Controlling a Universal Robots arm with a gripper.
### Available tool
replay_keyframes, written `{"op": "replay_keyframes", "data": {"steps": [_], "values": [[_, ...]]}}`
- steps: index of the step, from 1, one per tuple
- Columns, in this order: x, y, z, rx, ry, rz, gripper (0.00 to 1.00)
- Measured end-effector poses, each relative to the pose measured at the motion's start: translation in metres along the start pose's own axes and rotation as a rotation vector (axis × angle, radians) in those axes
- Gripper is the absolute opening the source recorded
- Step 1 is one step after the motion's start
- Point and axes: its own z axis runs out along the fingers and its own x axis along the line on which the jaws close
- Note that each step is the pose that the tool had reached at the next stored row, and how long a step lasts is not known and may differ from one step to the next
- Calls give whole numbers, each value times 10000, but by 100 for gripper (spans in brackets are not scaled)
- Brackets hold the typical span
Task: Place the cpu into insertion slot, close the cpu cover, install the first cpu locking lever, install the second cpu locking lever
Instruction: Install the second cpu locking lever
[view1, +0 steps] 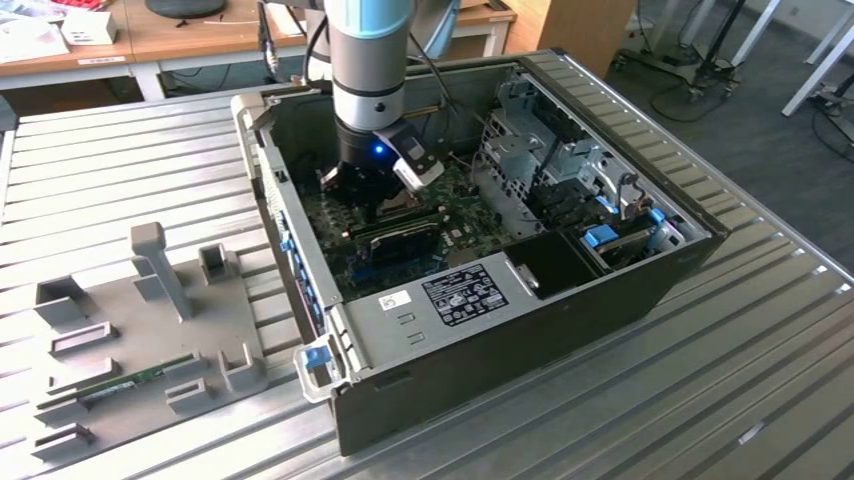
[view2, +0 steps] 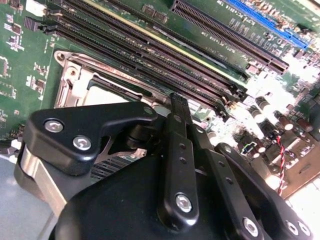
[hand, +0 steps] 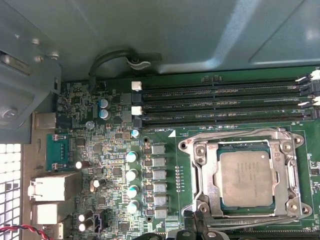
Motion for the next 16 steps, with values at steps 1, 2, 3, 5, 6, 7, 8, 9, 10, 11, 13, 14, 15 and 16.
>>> {"op": "replay_keyframes", "data": {"steps": [1,2,3,5,6,7,8,9,10,11,13,14,15,16], "values": [[4,0,1,-2,-5,-2,11],[8,0,1,-1,-8,-2,11],[13,0,2,-6,-11,-2,11],[22,2,9,-22,-38,-1,11],[27,0,5,-12,-36,-2,11],[30,-2,1,-1,-31,-3,11],[30,-2,2,-5,-35,-4,11],[30,-2,2,-5,-34,-4,11],[31,-2,1,-4,-35,-3,11],[31,-2,1,-4,-35,-3,11],[31,-2,-10,-1,-33,-2,11],[31,-1,-26,2,-33,-3,11],[30,1,-46,-4,-33,-2,11],[29,2,-69,-6,-35,-2,11]]}}
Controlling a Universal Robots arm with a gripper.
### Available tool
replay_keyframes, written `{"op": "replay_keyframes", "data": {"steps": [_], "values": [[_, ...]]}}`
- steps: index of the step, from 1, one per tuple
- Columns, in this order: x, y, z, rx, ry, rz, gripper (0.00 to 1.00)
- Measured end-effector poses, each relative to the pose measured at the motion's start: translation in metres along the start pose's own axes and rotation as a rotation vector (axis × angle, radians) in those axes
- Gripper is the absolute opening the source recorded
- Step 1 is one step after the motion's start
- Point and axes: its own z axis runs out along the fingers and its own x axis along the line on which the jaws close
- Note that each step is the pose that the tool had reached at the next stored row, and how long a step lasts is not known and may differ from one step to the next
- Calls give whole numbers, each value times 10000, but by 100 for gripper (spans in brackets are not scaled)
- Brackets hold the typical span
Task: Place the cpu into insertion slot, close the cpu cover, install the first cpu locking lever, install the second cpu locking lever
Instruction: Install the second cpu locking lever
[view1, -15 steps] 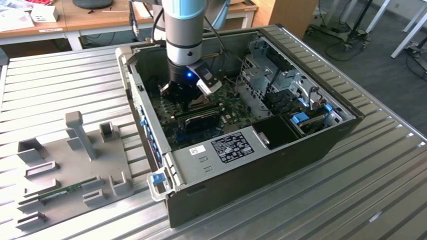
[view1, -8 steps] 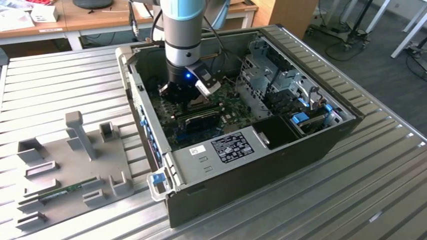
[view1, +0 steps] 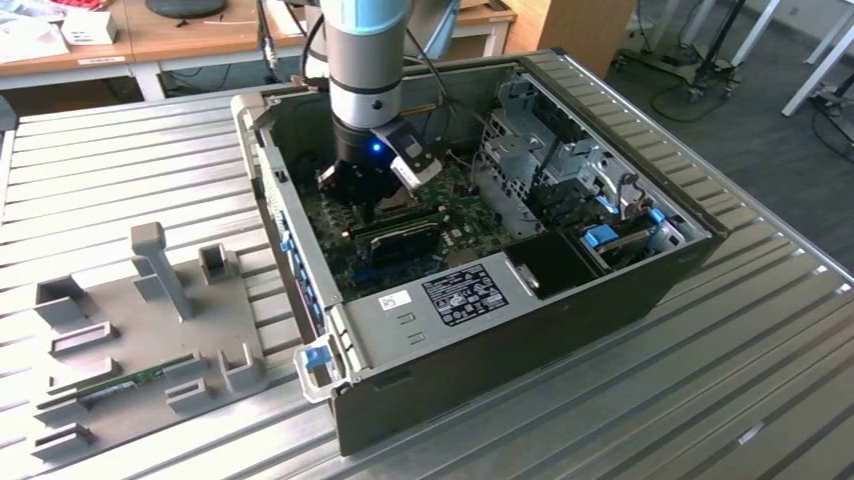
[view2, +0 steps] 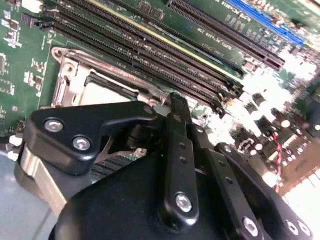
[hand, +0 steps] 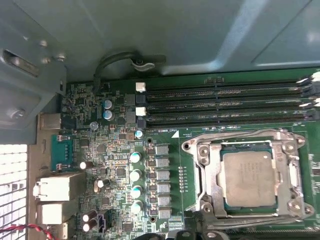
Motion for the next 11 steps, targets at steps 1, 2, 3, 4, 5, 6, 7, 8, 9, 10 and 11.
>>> {"op": "replay_keyframes", "data": {"steps": [1,2,3,4,5,6,7,8,9,10,11], "values": [[0,1,-20,2,1,0,11],[-1,2,-34,1,0,0,11],[-1,2,-44,1,0,0,11],[-2,2,-47,1,0,0,11],[-2,3,-47,0,-1,0,11],[-2,3,-46,-2,-1,0,11],[-2,2,-47,-1,-1,0,11],[-2,2,-48,0,-1,0,11],[-2,2,-49,1,0,0,11],[-1,2,-49,2,-4,-2,11],[2,2,-46,0,-14,-1,11]]}}
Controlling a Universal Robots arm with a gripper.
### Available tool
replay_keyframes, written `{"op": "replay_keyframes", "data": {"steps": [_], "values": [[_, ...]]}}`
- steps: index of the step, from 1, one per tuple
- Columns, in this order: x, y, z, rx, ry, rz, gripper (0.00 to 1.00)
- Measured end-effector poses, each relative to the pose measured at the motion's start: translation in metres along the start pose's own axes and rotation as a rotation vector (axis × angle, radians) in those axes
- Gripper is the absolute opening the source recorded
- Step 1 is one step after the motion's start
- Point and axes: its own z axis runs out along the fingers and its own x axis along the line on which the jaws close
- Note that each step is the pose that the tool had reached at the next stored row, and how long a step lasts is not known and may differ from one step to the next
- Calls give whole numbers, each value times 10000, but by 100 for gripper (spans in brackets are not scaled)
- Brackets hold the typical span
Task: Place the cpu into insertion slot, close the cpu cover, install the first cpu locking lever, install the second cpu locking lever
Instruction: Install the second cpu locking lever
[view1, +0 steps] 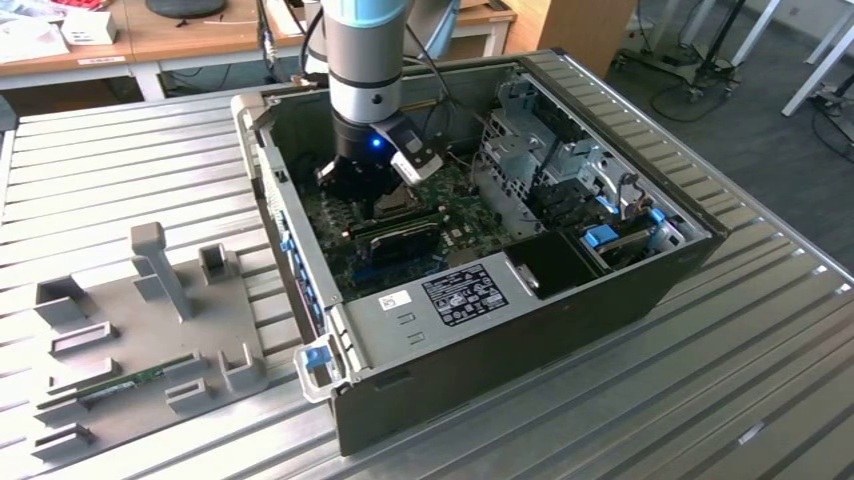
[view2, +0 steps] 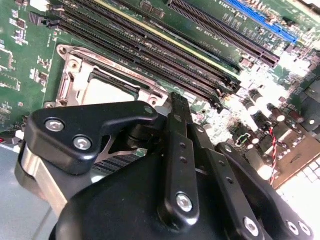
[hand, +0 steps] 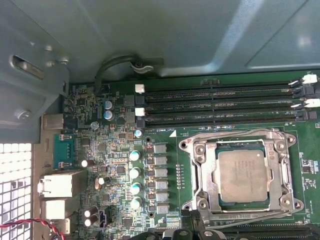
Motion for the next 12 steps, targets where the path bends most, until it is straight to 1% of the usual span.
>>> {"op": "replay_keyframes", "data": {"steps": [3,6,12], "values": [[12,-2,16,-9,-33,-1,11],[20,-3,35,-35,-59,-2,11],[28,-3,63,-170,-103,1,11]]}}
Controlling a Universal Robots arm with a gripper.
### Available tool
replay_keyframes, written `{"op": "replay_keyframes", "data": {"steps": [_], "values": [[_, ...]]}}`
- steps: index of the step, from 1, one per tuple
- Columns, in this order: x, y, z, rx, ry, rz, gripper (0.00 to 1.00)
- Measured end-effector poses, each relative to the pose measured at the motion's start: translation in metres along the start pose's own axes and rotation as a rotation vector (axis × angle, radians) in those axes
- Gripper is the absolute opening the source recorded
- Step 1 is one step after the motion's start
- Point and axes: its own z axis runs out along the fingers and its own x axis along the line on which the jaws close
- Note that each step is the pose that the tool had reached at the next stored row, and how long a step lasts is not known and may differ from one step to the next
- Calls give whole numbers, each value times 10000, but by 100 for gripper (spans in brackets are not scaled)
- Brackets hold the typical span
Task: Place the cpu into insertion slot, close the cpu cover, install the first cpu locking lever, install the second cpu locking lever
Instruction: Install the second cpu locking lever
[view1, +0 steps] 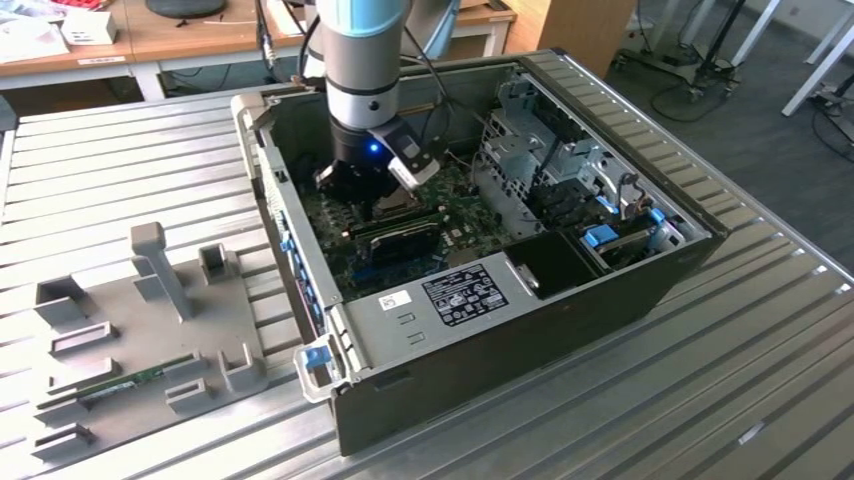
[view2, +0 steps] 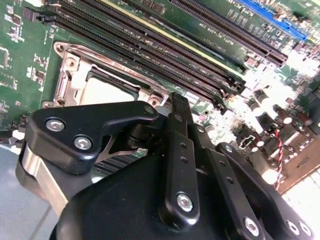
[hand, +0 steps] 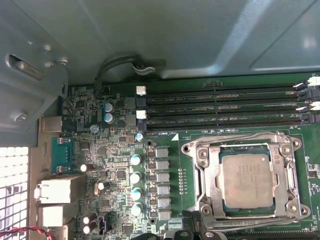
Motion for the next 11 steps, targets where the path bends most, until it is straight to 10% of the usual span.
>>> {"op": "replay_keyframes", "data": {"steps": [11], "values": [[23,-4,44,-38,-38,0,11]]}}
